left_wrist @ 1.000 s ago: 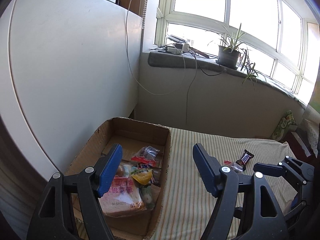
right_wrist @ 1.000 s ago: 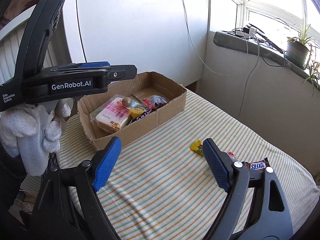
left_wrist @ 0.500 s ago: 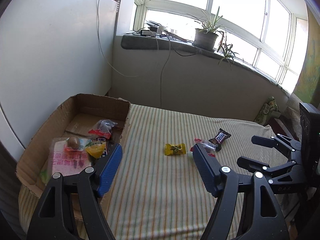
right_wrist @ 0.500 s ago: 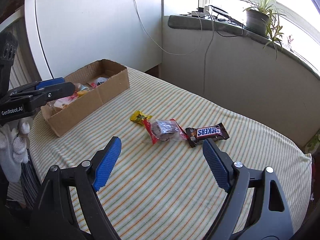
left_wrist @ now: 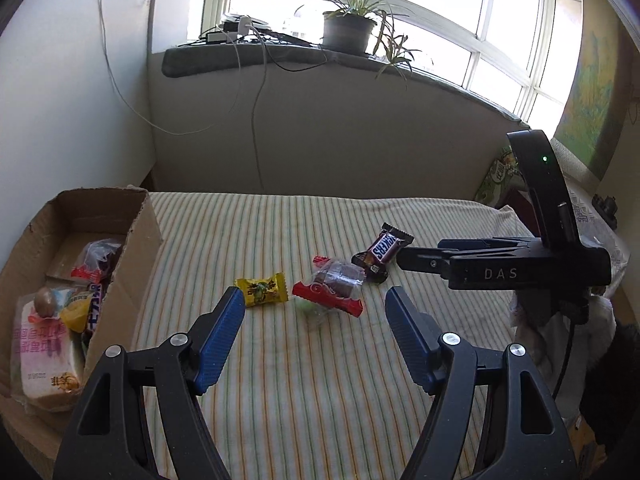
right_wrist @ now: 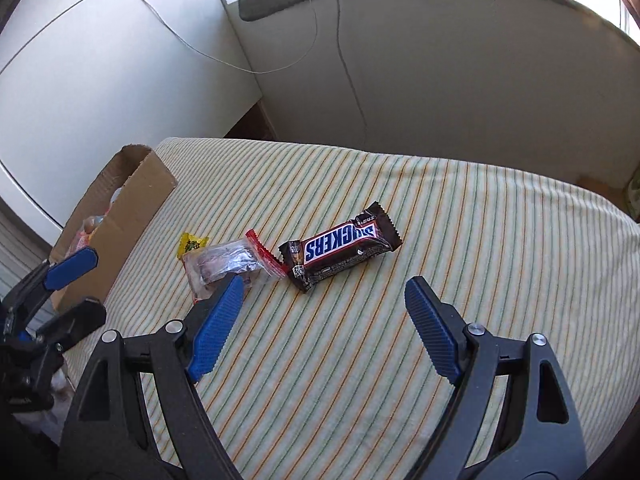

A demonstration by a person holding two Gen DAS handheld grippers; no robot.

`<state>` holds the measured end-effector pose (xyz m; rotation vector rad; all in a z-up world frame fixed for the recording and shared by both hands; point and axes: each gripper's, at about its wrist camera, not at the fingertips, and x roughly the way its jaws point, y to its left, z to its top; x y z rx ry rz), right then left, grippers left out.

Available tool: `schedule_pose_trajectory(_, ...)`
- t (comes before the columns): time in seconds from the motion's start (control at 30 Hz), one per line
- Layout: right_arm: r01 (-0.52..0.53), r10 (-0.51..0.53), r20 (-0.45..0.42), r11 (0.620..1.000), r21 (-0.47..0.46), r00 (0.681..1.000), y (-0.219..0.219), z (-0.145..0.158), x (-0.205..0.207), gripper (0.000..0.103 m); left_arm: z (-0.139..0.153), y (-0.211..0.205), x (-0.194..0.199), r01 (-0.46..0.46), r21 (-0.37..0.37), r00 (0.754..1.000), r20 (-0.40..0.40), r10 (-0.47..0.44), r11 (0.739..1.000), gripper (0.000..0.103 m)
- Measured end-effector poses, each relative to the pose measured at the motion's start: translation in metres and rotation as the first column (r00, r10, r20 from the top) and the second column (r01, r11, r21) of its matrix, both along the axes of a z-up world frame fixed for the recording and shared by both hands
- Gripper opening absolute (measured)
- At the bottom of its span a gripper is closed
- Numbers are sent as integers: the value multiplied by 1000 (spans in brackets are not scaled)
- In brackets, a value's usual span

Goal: Organize snacks
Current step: 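Grasp the Snickers bar with right gripper while left grasps clear brown-cake bag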

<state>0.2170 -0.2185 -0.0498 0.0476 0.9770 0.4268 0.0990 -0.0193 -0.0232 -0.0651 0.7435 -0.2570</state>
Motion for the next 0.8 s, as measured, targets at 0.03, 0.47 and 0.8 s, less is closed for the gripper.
schedule_pose_trajectory(0.03, 18, -18, -29, 1000, 23, 999, -2, -5, 5, 78, -2, -5, 4, 14, 8, 1000, -4, -14, 1000, 73)
schedule_pose_trajectory(0.47, 116, -98, -169, 988, 99, 981, 6, -31, 46, 66, -37, -24, 52, 69, 34, 994, -82, -66, 997, 67)
schedule_pose_trajectory(0.8, 77, -79, -132, 997, -18, 988, 18, -32, 49, 42, -48, -30, 55, 92, 23, 991, -96, -90, 995, 51)
